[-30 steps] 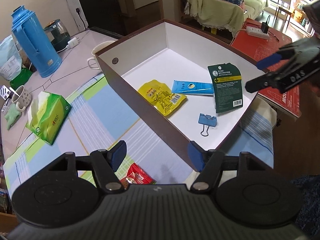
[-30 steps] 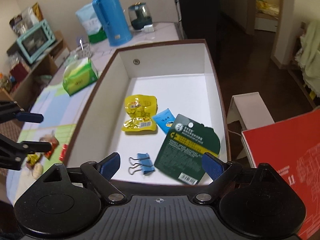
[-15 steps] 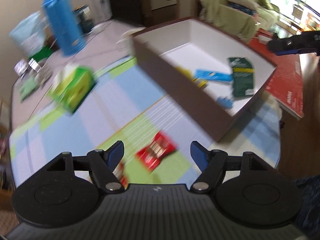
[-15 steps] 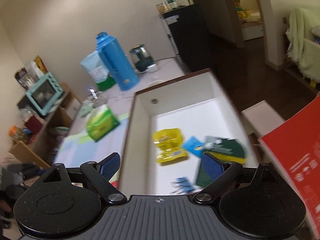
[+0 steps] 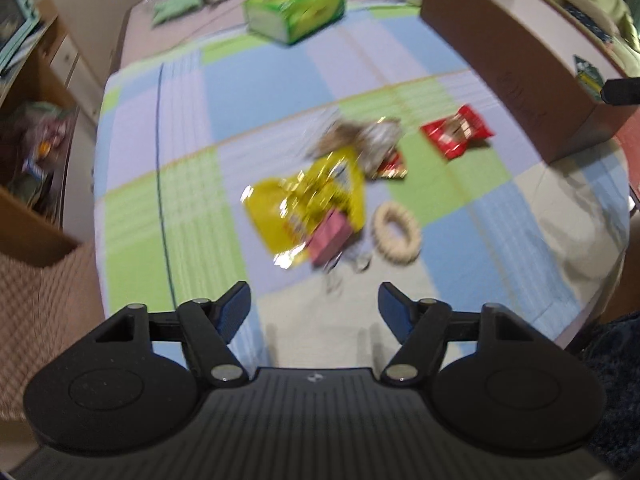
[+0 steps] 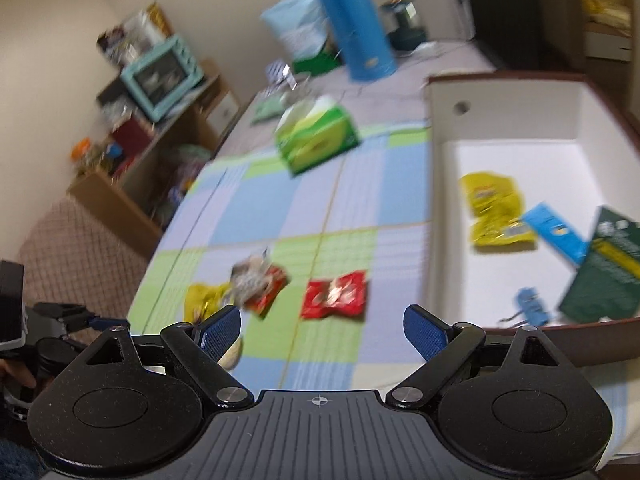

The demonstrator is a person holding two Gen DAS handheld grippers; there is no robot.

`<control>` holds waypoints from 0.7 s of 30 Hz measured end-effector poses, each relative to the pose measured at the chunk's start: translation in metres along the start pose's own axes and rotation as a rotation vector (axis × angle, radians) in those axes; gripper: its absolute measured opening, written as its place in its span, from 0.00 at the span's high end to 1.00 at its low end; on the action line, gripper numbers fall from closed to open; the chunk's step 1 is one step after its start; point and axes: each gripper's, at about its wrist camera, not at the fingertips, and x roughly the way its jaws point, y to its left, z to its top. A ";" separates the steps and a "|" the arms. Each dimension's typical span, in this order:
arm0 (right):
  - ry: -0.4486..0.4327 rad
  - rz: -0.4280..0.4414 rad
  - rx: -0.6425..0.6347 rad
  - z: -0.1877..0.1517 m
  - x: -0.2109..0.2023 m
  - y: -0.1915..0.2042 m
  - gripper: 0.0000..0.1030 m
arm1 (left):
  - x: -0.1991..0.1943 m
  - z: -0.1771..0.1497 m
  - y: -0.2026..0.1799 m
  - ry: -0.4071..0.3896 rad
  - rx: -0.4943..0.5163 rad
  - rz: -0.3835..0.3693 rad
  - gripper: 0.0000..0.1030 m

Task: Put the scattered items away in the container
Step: 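Withdraw both tools from the box back toward the remaining items, then grasp the pink binder clip with the left tool while the right tool grasps the cream ring snack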

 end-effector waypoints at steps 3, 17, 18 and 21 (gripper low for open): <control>0.047 -0.012 -0.022 -0.007 0.020 0.012 0.11 | 0.008 -0.006 0.004 -0.008 0.003 -0.018 0.47; 0.155 -0.097 0.020 -0.031 0.056 0.025 0.11 | 0.050 0.019 -0.009 -0.055 0.111 -0.105 0.61; 0.157 -0.100 0.025 -0.031 0.055 0.025 0.11 | 0.054 0.021 -0.010 -0.052 0.114 -0.104 0.62; 0.164 -0.103 0.039 -0.032 0.057 0.025 0.11 | 0.065 0.026 -0.010 -0.040 0.105 -0.101 0.65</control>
